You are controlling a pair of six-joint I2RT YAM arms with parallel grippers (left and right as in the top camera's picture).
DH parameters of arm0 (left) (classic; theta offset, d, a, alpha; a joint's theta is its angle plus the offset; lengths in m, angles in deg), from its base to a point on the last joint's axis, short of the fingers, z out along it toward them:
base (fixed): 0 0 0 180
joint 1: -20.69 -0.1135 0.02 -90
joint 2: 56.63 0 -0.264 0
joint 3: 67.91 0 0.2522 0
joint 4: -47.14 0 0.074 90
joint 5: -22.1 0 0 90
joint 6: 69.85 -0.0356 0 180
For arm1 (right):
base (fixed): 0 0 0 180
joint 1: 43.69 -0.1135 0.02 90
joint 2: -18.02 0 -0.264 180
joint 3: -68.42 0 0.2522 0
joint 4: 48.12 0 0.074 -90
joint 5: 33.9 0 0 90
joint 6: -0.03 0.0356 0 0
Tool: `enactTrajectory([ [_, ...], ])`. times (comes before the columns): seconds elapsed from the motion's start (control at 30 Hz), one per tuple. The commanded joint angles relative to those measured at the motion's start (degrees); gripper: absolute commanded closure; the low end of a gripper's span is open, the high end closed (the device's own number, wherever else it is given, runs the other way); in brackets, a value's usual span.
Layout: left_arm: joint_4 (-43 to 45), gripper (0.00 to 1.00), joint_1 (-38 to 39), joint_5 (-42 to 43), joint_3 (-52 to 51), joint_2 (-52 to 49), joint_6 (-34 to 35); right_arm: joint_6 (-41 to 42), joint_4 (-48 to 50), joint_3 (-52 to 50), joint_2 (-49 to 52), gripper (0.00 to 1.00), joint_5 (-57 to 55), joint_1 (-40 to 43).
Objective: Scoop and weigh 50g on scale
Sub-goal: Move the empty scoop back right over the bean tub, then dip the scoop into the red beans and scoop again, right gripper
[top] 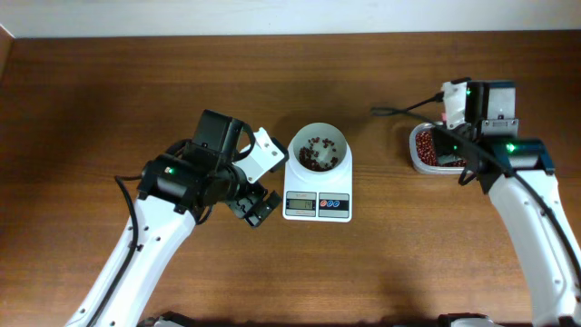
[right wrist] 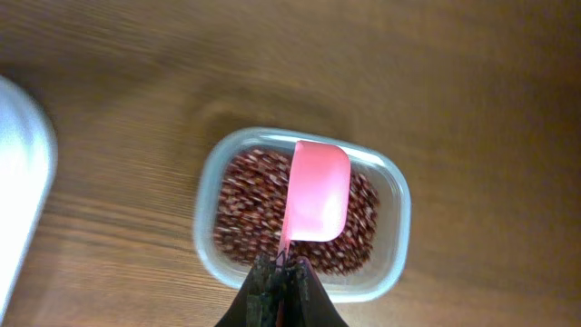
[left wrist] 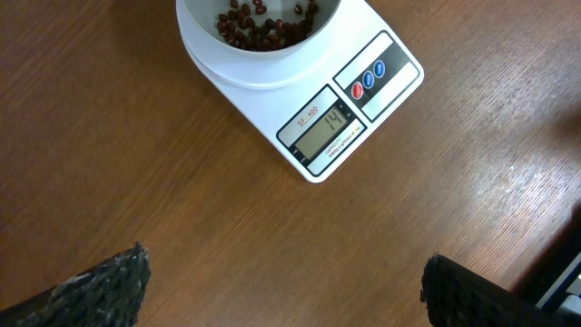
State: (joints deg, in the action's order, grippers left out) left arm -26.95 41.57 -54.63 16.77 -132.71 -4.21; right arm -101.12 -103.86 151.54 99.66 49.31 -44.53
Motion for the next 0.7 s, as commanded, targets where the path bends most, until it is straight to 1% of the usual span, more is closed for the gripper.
enactTrajectory([
  [0.0, 0.1, 0.01, 0.1, 0.8, -0.4, 1.1, 0.5, 5.7, 0.1, 0.9, 3.0, 0.96, -2.9, 2.2],
  [0.37, 0.1, 0.01, 0.1, 0.8, -0.4, 1.1, 0.5, 5.7, 1.9, 0.9, 11.7, 0.96, -3.5, 5.4],
  [0.47, 0.1, 0.01, 0.1, 0.8, -0.4, 1.1, 0.5, 9.8, 1.9, 0.9, 13.9, 0.96, -7.3, 7.2],
  [0.67, 0.1, 0.01, 0.1, 0.8, -0.4, 1.1, 0.5, 10.8, 2.5, 0.9, 15.5, 0.96, -4.2, 10.1],
])
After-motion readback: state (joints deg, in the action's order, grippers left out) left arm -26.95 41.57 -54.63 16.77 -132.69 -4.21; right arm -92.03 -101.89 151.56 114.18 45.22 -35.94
